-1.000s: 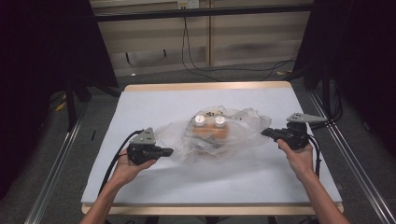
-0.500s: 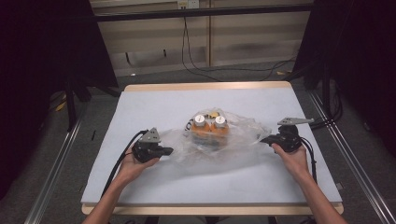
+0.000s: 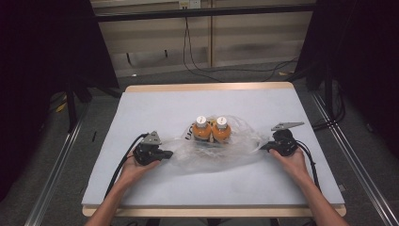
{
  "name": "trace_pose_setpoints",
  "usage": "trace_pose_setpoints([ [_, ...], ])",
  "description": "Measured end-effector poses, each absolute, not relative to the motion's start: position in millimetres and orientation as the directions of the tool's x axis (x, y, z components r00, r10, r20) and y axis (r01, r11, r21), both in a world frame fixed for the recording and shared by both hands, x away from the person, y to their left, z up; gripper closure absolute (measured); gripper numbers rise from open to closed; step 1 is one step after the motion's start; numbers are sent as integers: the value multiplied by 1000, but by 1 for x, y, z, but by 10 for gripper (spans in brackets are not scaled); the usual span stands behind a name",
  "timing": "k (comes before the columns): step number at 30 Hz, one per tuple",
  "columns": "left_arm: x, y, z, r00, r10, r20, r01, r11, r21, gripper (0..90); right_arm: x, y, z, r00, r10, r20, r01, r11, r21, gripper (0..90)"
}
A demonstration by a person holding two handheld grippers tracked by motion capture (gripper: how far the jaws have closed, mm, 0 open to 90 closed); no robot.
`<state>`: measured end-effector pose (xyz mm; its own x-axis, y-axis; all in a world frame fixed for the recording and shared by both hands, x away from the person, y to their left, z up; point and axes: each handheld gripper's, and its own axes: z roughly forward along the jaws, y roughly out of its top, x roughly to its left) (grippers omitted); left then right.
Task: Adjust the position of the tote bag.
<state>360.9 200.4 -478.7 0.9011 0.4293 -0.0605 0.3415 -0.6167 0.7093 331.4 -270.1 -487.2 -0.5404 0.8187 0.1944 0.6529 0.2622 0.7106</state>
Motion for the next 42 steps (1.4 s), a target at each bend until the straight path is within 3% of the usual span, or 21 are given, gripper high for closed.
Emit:
trace_pose_setpoints([
  [4, 362, 203, -481, 897, 434, -80, 356, -604, 714, 900, 331, -271, -488, -538, 819, 199, 653, 256, 713, 888],
  [8, 362, 206, -482, 887, 447, -112, 383, -579, 720, 867, 330, -273, -486, -551, 809, 204, 637, 250, 729, 766],
  [12, 360, 208, -477, 882, 449, -142, 396, -544, 740, 820, 326, -278, -477, -557, 801, 220, 614, 219, 759, 705],
  [14, 358, 211, -471, 880, 450, -148, 392, -517, 761, 696, 319, -284, -465, -561, 797, 224, 585, 189, 789, 621],
  [15, 357, 212, -468, 877, 457, -148, 394, -507, 767, 696, 319, -284, -465, -561, 797, 224, 585, 189, 789, 621],
  [16, 352, 215, -460, 866, 480, -136, 391, -483, 783, 577, 315, -288, -457, -561, 795, 232, 567, 165, 807, 543],
  [19, 350, 218, -454, 859, 493, -136, 391, -463, 795, 466, 310, -290, -449, -561, 796, 228, 550, 153, 821, 500],
  [20, 347, 221, -447, 857, 498, -136, 386, -441, 810, 440, 305, -291, -440, -562, 796, 227, 535, 141, 833, 450],
  [25, 343, 223, -433, 854, 504, -127, 367, -411, 834, 351, 292, -292, -423, -582, 785, 212, 498, 138, 856, 368],
  [31, 339, 222, -410, 859, 505, -83, 308, -380, 872, 342, 275, -289, -399, -610, 771, 183, 437, 135, 889, 362],
  [38, 360, 206, -399, 858, 510, -63, 276, -353, 894, 381, 283, -265, -379, -666, 732, 145, 402, 189, 896, 319],
  [42, 377, 192, -406, 867, 493, -70, 281, -367, 887, 318, 294, -249, -383, -684, 715, 141, 401, 208, 892, 306],
])
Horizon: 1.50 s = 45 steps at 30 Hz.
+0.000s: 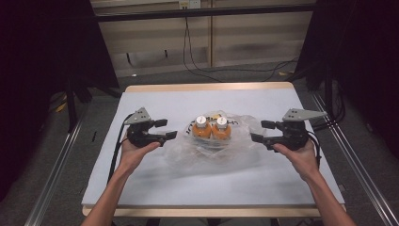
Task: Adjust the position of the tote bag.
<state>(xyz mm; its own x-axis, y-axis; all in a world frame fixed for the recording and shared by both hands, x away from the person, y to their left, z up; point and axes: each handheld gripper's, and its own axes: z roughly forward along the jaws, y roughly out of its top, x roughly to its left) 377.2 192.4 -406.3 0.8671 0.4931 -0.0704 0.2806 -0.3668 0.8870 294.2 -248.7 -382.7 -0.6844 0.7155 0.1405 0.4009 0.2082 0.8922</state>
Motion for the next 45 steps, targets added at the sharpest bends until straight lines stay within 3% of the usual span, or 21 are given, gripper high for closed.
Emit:
trace_pose_setpoints([
  [6, 391, 178, -426, 879, 470, -82, 325, -464, 824, 282, 309, -235, -396, -686, 714, 142, 428, 237, 872, 327],
  [7, 391, 178, -426, 879, 470, -82, 325, -464, 824, 354, 309, -235, -396, -686, 714, 142, 428, 237, 872, 327],
  [8, 390, 177, -433, 888, 453, -82, 331, -504, 798, 500, 313, -235, -397, -679, 721, 139, 427, 233, 874, 522],
  [11, 383, 179, -435, 900, 427, -85, 314, -502, 806, 863, 318, -239, -397, -658, 737, 154, 428, 198, 882, 752],
  [12, 374, 180, -433, 912, 401, -84, 297, -504, 811, 891, 319, -242, -397, -649, 745, 154, 427, 189, 884, 811],
  [15, 353, 180, -425, 946, 320, -54, 227, -535, 814, 898, 322, -249, -395, -633, 755, 170, 429, 160, 889, 888],
  [19, 322, 184, -420, 976, 216, -23, 148, -586, 797, 900, 327, -264, -397, -604, 776, 182, 435, 129, 891, 897],
  [23, 309, 190, -434, 982, 183, -48, 153, -618, 771, 900, 331, -276, -404, -571, 798, 194, 454, 111, 884, 897],
  [35, 315, 196, -465, 975, 219, -42, 187, -700, 689, 900, 339, -288, -442, -536, 821, 198, 536, 149, 831, 887],
  [37, 320, 198, -474, 965, 259, -45, 220, -706, 673, 900, 341, -286, -452, -533, 826, 187, 558, 176, 811, 885],
  [45, 326, 204, -478, 956, 282, -75, 251, -665, 704, 900, 348, -277, -477, -531, 833, 154, 603, 243, 760, 890],
])
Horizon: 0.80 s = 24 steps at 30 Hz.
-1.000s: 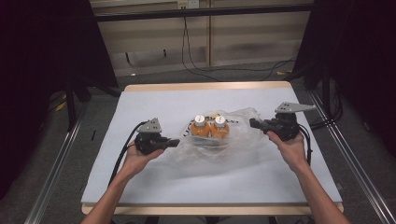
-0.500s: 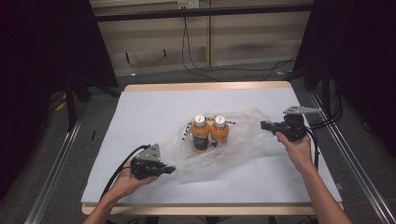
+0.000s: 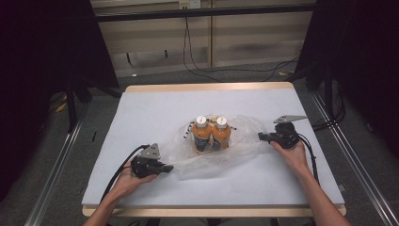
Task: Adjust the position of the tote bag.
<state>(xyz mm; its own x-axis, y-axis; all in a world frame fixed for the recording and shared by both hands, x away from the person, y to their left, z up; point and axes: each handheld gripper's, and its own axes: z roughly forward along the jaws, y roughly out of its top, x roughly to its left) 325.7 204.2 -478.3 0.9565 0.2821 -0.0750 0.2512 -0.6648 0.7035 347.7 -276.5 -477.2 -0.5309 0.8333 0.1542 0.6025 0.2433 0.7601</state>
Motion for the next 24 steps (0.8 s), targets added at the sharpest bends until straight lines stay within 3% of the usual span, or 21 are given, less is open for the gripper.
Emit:
trace_pose_setpoints([
  [3, 324, 205, -478, 955, 283, -91, 262, -660, 704, 867, 345, -271, -488, -534, 837, 121, 618, 289, 731, 849],
  [6, 323, 206, -476, 954, 285, -95, 268, -664, 698, 793, 344, -273, -483, -529, 839, 127, 603, 267, 752, 718],
  [7, 322, 206, -474, 953, 285, -106, 273, -648, 711, 793, 344, -273, -483, -529, 839, 127, 603, 267, 752, 718],
  [8, 321, 206, -473, 950, 289, -118, 282, -629, 725, 689, 342, -276, -475, -524, 841, 136, 580, 236, 780, 651],
  [11, 319, 208, -466, 945, 302, -126, 291, -598, 747, 630, 340, -279, -469, -522, 839, 153, 566, 207, 798, 564],
  [13, 317, 209, -460, 940, 312, -135, 299, -570, 765, 520, 336, -283, -460, -524, 836, 164, 543, 180, 820, 477],
  [16, 315, 211, -452, 936, 323, -140, 300, -525, 797, 458, 332, -285, -447, -529, 831, 173, 511, 149, 847, 379],
  [24, 314, 219, -434, 928, 353, -121, 281, -448, 849, 453, 323, -287, -420, -531, 836, 139, 434, 128, 892, 265],
])
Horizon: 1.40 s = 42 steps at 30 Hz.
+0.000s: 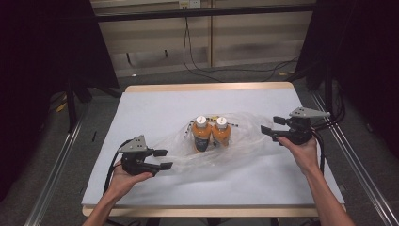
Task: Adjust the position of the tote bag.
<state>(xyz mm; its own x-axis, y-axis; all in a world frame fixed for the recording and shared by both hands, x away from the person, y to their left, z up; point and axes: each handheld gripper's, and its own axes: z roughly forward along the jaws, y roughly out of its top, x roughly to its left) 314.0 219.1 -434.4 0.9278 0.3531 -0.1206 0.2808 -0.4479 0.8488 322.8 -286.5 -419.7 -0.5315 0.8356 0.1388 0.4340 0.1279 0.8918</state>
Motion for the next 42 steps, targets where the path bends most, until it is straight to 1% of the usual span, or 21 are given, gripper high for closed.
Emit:
trace_pose_setpoints([
  [1, 314, 220, -432, 927, 361, -105, 268, -438, 858, 453, 323, -287, -420, -531, 836, 139, 434, 128, 892, 265],
  [3, 315, 221, -428, 926, 362, -108, 264, -414, 871, 531, 322, -284, -415, -539, 832, 131, 429, 137, 893, 264],
  [4, 315, 221, -425, 922, 374, -100, 259, -402, 878, 531, 321, -282, -414, -544, 830, 127, 423, 141, 895, 270],
  [5, 317, 221, -423, 922, 376, -95, 254, -401, 880, 584, 320, -279, -411, -545, 830, 119, 417, 145, 897, 298],
  [6, 318, 219, -420, 922, 376, -92, 250, -397, 883, 647, 319, -275, -407, -558, 822, 112, 407, 154, 900, 373],
  [9, 323, 209, -413, 930, 361, -74, 226, -401, 888, 752, 319, -263, -403, -603, 790, 107, 400, 184, 898, 518],
  [10, 323, 209, -413, 930, 361, -74, 226, -401, 888, 772, 319, -263, -403, -603, 790, 107, 400, 184, 898, 518],
  [11, 325, 196, -409, 939, 338, -60, 207, -417, 885, 788, 320, -254, -403, -634, 765, 110, 406, 208, 890, 601],
  [14, 328, 179, -405, 946, 320, -57, 197, -425, 884, 788, 323, -242, -404, -669, 736, 105, 408, 246, 879, 665],
  [15, 330, 165, -403, 955, 293, -34, 172, -459, 871, 797, 324, -239, -403, -679, 727, 105, 406, 252, 879, 692],
  [16, 330, 165, -403, 955, 293, -34, 172, -459, 871, 801, 325, -236, -403, -683, 723, 101, 404, 259, 877, 695],
  [17, 334, 152, -402, 962, 272, -17, 153, -487, 860, 823, 326, -233, -401, -685, 721, 99, 403, 263, 877, 733],
  [18, 334, 152, -402, 962, 272, -17, 153, -487, 860, 846, 326, -233, -401, -685, 721, 99, 403, 263, 877, 733],
  [20, 339, 142, -402, 965, 261, -21, 155, -505, 849, 865, 332, -226, -399, -715, 691, 104, 408, 292, 865, 807],
  [23, 347, 129, -407, 968, 248, -29, 159, -527, 835, 872, 338, -216, -404, -734, 672, 98, 423, 340, 840, 857],
  [25, 350, 126, -411, 969, 246, -30, 161, -534, 830, 872, 340, -213, -407, -743, 662, 99, 426, 354, 833, 867],
  [29, 356, 117, -430, 964, 264, 4, 170, -633, 755, 877, 351, -198, -426, -752, 651, 107, 463, 406, 788, 891],
  [32, 362, 118, -440, 957, 290, -20, 209, -641, 738, 859, 356, -195, -436, -744, 658, 119, 484, 406, 775, 889],
  [33, 365, 120, -444, 957, 289, -22, 215, -656, 724, 847, 359, -194, -441, -734, 672, 103, 503, 435, 747, 867],
  [35, 366, 122, -453, 950, 312, -3, 230, -694, 682, 849, 366, -197, -456, -700, 707, 99, 550, 445, 707, 870],
  [42, 371, 124, -463, 941, 338, 12, 257, -736, 626, 849, 367, -206, -472, -692, 718, 71, 576, 490, 654, 873],
])
